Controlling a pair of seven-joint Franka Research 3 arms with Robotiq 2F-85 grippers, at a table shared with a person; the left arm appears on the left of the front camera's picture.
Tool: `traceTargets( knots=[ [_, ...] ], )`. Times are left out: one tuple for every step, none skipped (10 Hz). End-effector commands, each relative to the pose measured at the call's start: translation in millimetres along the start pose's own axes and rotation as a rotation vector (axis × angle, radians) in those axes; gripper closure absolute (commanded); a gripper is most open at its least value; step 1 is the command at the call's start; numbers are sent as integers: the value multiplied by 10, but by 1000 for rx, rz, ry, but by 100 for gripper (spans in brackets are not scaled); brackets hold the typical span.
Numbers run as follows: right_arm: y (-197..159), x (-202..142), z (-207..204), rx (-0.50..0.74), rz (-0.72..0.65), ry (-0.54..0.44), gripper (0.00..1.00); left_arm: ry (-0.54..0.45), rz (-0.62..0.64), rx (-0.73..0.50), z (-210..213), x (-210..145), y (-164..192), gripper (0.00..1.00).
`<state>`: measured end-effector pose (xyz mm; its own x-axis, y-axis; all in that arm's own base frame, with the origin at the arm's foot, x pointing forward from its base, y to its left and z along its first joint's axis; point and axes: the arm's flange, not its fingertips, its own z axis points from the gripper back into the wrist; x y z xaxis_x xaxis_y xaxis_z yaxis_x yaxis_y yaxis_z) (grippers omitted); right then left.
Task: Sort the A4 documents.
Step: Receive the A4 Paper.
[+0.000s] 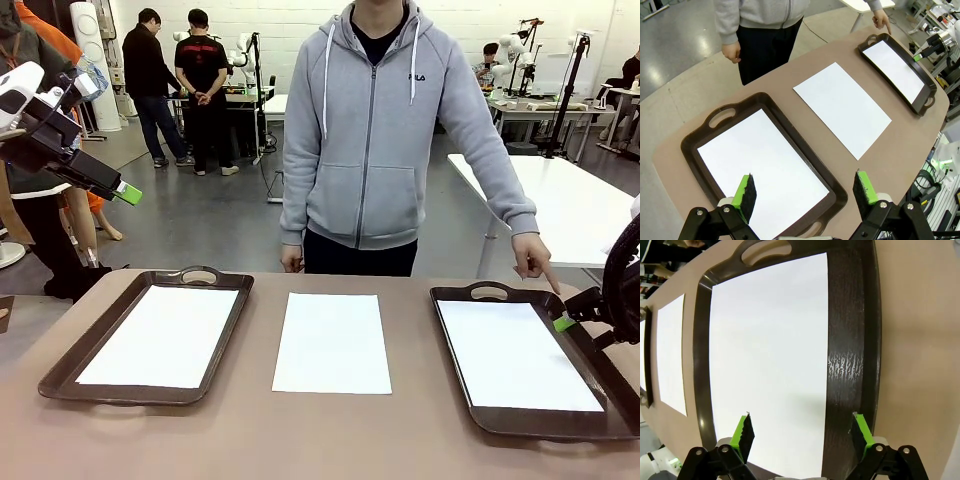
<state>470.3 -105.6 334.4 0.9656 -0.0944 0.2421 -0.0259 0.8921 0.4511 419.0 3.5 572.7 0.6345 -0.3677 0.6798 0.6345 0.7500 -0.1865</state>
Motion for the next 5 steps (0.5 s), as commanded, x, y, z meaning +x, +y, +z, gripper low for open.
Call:
traceTargets(
  knots=[
    [127,-236,251,-14,179,-144,0,-3,-18,-10,8,-7,17,0],
    [200,-346,471,35,300,-216,0,-3,-18,-10,8,-7,17,0],
    [273,-404,640,75,373,-270,0,-3,-18,-10,8,-7,17,0],
    [369,-456,826,141,482,-330,0,-3,-18,-10,8,-7,17,0],
    [495,-495,1014,215,614,-360,0,-3,-18,-10,8,-7,17,0]
  ],
)
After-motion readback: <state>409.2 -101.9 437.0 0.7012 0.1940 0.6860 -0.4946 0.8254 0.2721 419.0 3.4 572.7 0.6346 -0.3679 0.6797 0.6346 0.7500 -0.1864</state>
